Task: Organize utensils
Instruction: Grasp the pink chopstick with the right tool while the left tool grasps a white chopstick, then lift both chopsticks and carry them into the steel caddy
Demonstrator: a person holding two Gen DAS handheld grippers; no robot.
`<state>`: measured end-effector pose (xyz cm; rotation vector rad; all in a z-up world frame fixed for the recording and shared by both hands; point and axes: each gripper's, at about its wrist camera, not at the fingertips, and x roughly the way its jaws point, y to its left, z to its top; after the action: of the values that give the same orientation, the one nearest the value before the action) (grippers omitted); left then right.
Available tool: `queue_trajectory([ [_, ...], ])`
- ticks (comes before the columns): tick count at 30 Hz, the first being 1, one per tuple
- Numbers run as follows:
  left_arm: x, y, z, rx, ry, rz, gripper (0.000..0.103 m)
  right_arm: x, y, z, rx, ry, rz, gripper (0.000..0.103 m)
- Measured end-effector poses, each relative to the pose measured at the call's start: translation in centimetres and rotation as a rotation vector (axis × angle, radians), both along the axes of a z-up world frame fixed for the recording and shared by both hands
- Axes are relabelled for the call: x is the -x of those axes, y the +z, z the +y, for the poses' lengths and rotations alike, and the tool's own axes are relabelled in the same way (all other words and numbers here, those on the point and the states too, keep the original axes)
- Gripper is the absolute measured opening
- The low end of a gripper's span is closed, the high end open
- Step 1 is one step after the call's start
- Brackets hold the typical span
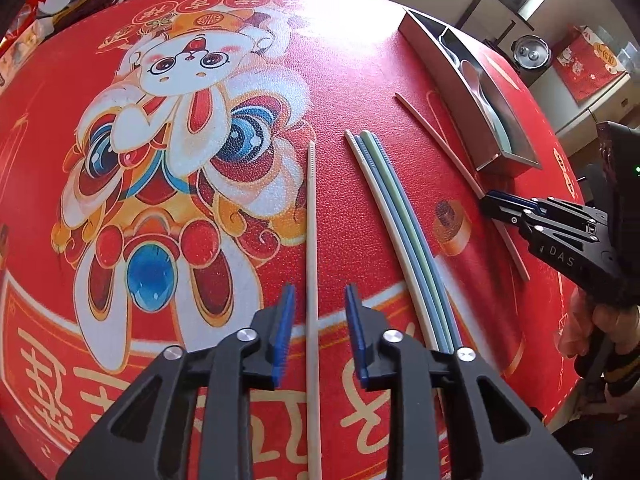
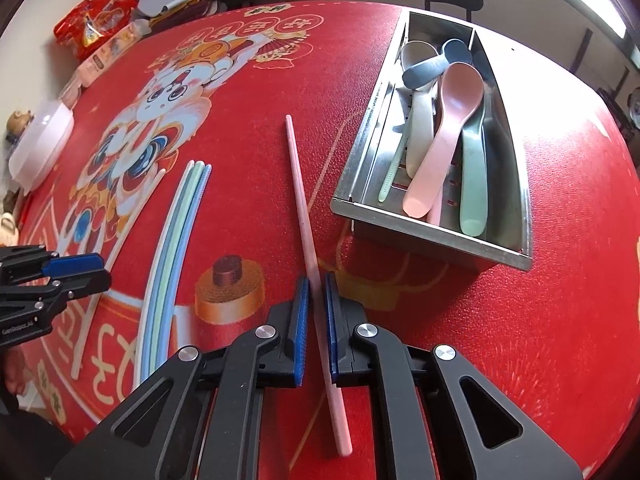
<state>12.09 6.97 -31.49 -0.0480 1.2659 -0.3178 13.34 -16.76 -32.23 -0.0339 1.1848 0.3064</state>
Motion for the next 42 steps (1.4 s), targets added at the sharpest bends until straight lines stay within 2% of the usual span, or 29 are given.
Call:
queue_trajectory([
  [7, 0.8, 0.0, -0.2, -0.039, 0.003, -0.015, 0.029, 0.2, 0.0, -0.2, -0.01, -0.012, 0.015, 0.008],
  [13, 1.2, -0.1, -0.4, -0.08, 0.001, -0.041, 0.018, -0.4, 0.0, -0.1, -0.015, -0.009, 0.019, 0.008],
  [15, 1.2, -0.1, -0.2, -0.084, -0.001, -0.051, 0.01, -0.5, -0.1, 0.0, -0.01, -0.01, 0.016, 0.008],
  [17, 1.0, -0.2, 0.3, -0.069, 0.011, -0.05, 0.006, -0.6, -0.1, 0.2, -0.003, -0.01, 0.014, 0.008],
  [24, 0.5, 0.0, 1.3, 0.001, 0.032, -0.043, 0.006, -0.8, 0.0, 0.9, 0.025, -0.018, -0.003, 0.009],
  [30, -0.1, 2.1, 1.9, 0.045, 0.052, -0.068, 0.006, -0.8, 0.0, 1.0, 0.03, -0.024, -0.006, 0.008],
  [34, -0.3, 3.1, 2.1, 0.097, 0.077, -0.058, 0.006, -0.1, 0.1, 0.5, -0.052, -0.042, 0.019, 0.006],
  [39, -0.4, 3.7, 1.9, 0.154, 0.095, -0.038, 0.006, 1.0, 0.9, -0.6, -0.203, -0.095, 0.043, 0.006],
  [42, -0.5, 3.9, 1.9, 0.178, 0.105, -0.029, 0.006, 1.4, 1.6, -1.2, -0.252, -0.116, 0.045, 0.006],
])
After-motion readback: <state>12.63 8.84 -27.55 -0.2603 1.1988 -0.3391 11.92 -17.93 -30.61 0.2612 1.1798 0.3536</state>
